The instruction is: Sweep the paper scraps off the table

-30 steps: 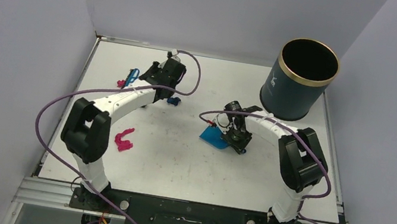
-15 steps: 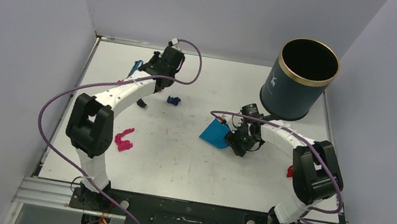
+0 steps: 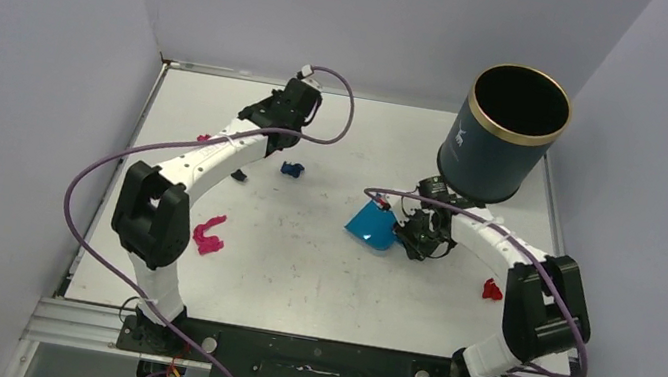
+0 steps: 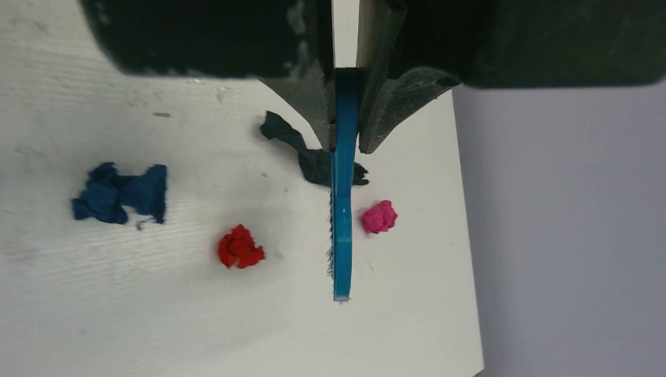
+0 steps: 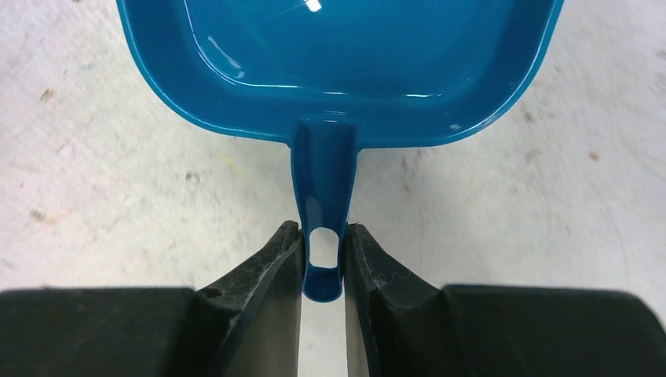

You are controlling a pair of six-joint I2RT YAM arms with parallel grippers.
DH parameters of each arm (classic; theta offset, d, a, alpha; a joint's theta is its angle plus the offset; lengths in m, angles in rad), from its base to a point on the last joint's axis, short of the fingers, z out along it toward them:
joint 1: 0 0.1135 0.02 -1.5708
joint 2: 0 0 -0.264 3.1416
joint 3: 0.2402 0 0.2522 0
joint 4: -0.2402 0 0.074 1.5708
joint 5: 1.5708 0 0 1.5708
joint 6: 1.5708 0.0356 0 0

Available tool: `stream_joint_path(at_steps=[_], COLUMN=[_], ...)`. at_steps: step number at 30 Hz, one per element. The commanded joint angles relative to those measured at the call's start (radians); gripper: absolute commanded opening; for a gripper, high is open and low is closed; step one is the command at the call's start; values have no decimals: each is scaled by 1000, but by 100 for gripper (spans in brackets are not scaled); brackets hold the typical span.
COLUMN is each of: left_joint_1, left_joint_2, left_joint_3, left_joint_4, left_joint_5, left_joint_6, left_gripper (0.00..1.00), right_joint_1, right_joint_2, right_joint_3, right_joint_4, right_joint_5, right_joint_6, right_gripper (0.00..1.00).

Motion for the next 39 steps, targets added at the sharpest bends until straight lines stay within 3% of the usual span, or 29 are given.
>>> stream_joint_path(at_steps=[1, 7, 14, 19, 23, 29, 39], left_joint_1=[-98, -215, -245, -370, -487, -613, -672], left_joint_2=[-114, -285, -537, -488, -306, 7, 469], left_joint_3=[63, -75, -489, -611, -530, -243, 274], left_joint_4=[-56, 17, 488, 789, 916, 977, 880], left_joint_5=[95, 293, 643, 711, 732, 758, 842], left_joint_6=[-127, -405, -773, -969, -1049, -1085, -1190], left_gripper=[0, 0, 0, 0, 0, 0, 0], right_joint_1=[-19, -126, -291, -386, -423, -427, -426], right_joint_2=[-166, -346, -457, -497, -500, -501, -522], right_joint_3=[90, 205, 386, 457, 498, 510, 530], right_joint_4=[-117, -239, -242, -167, -149, -177, -290], right_joint_5=[73, 80, 117, 149, 162, 140, 120], right_joint_6=[-21, -46, 10, 61, 98, 129, 128], right_gripper=[5, 5, 5, 5, 5, 5, 5])
